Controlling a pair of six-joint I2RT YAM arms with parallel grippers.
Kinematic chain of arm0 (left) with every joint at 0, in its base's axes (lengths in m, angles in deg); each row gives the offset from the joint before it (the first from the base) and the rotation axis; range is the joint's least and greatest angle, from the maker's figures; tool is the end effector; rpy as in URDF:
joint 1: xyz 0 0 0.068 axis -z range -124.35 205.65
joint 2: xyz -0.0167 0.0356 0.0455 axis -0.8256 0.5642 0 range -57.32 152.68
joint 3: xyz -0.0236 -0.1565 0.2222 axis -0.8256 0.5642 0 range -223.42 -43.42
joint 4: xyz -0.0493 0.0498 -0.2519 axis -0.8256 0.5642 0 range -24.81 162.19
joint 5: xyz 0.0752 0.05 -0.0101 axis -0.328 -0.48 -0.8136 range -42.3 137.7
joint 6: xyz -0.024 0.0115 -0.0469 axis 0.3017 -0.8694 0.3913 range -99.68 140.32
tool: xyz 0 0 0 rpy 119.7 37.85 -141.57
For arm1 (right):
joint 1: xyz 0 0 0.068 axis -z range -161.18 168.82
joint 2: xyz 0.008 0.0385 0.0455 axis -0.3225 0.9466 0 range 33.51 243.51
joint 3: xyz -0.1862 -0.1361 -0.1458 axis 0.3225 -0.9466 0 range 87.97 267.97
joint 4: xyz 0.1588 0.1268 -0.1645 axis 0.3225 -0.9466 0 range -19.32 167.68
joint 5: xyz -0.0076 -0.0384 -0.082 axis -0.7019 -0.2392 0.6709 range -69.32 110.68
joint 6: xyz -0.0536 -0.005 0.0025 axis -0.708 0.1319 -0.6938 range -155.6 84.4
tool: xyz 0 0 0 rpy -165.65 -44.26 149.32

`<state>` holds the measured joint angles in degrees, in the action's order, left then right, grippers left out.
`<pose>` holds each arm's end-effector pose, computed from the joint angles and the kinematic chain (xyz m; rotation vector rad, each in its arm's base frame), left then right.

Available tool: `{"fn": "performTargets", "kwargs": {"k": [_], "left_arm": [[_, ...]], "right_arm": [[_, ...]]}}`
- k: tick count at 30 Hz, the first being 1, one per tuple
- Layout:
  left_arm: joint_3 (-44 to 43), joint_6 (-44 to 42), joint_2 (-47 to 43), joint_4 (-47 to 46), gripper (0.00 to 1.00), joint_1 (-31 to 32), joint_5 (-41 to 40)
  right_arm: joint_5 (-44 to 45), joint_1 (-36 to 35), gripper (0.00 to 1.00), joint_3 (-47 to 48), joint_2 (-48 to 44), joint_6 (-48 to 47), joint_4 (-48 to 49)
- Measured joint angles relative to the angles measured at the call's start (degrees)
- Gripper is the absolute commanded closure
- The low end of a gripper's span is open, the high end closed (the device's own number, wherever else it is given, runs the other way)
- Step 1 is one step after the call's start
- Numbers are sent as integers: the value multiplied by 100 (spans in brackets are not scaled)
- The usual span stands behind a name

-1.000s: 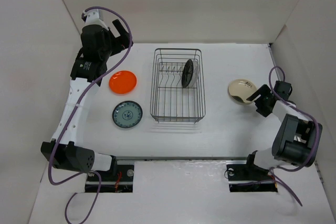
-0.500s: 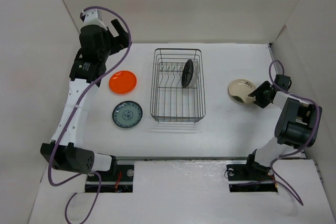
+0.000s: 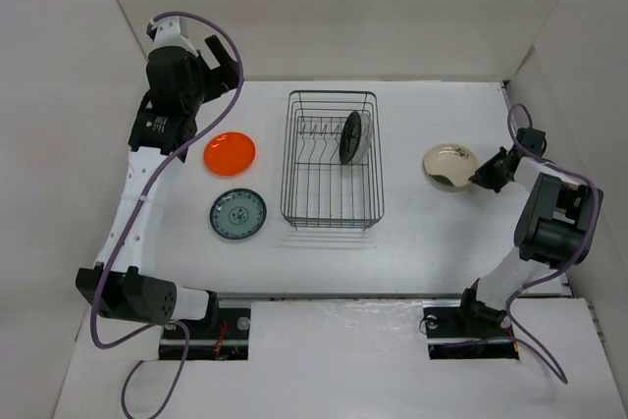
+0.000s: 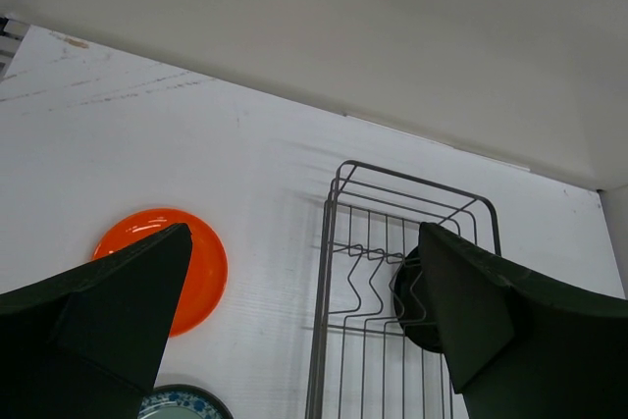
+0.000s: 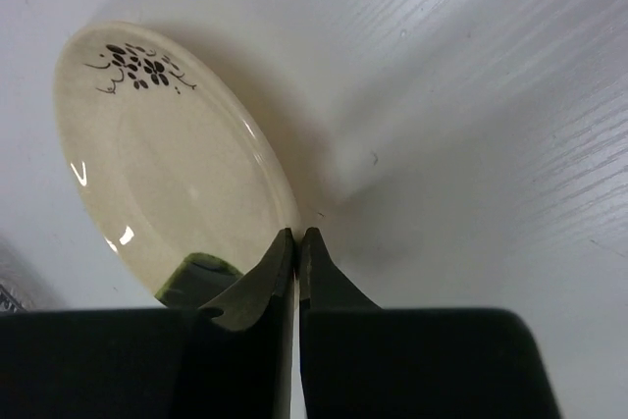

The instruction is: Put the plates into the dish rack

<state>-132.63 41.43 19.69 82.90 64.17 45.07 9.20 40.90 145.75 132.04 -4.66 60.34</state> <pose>0.2934 -0.0423 0.4706 -0.2188 1.6646 -0.3524 0.3190 -0.1218 0.1678 1.0870 2.3456 0.3159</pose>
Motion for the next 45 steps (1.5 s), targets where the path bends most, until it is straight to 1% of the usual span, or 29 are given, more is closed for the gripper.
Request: {"fn": "performTargets", "kwargs": {"k": [7,9,11,12,15,17,21,25,27,29,32,34,38,45], "left_arm": [[0,-4,-2,0,0,0,-4],[0,-4,-2,0,0,0,-4],[0,-4,-2,0,0,0,-28],[0,-4,-2,2,0,0,-46],[0,-2,-2,2,0,-4,-120],[2,2,-2,0,0,-17,-190],[15,37,-2,2,0,-39,-330],[26,83,-2,7,0,-44,-396],[26,90,-2,7,0,-44,-435],[26,94,-2,9,0,-44,-487],[26,120,-2,13,0,-44,-551],[26,138,-2,17,0,-44,-581],[26,155,-2,26,0,-44,-636],[26,170,-4,131,0,-44,-710]], "right_arm": [[57,-35,100,74,-50,42,-50],[103,-111,100,76,-223,83,-118],[332,-339,100,146,-492,107,-343],[470,-511,100,271,-632,125,-535],[1237,-1239,100,785,-1025,155,-1045],[1759,-1987,100,1436,-1322,170,-1279],[3189,-3185,100,2599,-1674,227,-1788],[4634,-4127,100,3630,-1685,269,-2516],[5464,-4621,100,4236,-1478,293,-3038],[6210,-5152,100,4986,-1060,310,-3641],[6926,-5724,100,6297,-144,369,-4531],[7235,-6004,100,6953,444,398,-4981],[7493,-6371,100,7486,1298,398,-5563],[7488,-6607,100,7676,1882,302,-5901]]}}
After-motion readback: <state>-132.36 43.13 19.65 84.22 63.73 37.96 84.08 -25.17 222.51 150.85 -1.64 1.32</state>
